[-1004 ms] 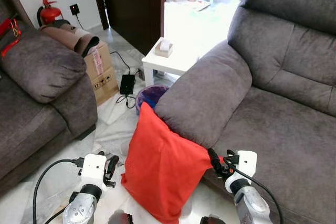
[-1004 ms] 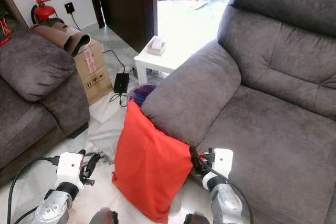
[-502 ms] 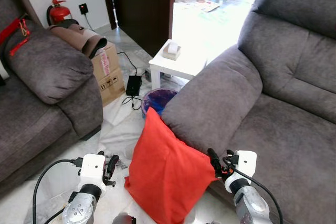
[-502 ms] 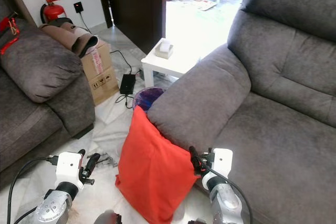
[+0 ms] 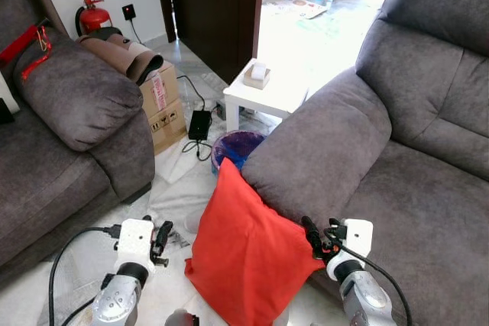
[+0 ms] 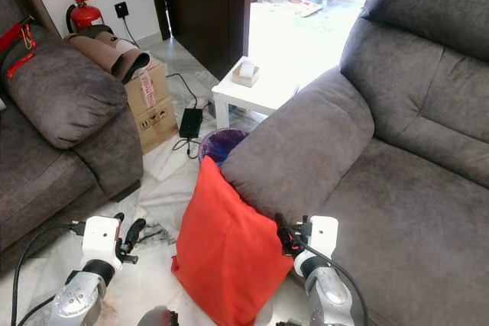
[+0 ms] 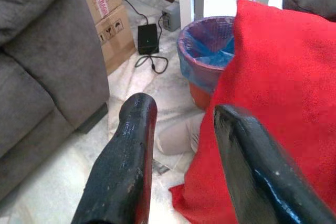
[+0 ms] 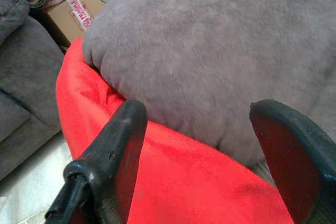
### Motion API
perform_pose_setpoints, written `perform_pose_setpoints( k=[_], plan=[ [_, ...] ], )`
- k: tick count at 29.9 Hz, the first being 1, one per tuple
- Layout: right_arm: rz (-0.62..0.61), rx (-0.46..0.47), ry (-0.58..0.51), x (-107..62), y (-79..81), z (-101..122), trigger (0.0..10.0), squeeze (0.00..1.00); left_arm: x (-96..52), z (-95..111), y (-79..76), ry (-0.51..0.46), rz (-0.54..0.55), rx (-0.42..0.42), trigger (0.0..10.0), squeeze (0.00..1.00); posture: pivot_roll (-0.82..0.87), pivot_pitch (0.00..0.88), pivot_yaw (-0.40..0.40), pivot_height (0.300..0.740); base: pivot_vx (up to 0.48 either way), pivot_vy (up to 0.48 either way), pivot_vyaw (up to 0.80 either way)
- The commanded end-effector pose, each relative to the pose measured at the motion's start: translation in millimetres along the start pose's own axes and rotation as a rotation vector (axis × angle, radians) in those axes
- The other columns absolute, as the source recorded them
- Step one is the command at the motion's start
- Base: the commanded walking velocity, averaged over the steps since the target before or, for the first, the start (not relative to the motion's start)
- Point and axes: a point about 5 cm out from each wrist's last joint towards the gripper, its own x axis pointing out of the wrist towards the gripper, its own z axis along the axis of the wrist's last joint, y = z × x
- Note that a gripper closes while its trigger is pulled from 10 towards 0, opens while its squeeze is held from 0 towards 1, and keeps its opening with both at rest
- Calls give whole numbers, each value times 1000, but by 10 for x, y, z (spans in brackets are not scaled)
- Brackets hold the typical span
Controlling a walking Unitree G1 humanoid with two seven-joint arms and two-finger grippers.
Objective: Move the pillow to the sofa from floor
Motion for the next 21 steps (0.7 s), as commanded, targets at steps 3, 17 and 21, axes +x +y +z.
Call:
perform_pose_setpoints(
  k=[3,17,21],
  plan=[
    [2,-6,21,5,-44,11,10000,0,-34,-37,6,11,9,1,10000,0,117,150,-23,632,0,0,0],
    [54,-41,58,76,-32,83,10000,306,-4,37,-34,-19,34,-24,10000,0,89,181,-41,632,0,0,0],
    [104,-113,88,167,85,135,10000,1000,4,70,-7,-22,20,-22,10000,0,95,193,-5,632,0,0,0]
  ],
)
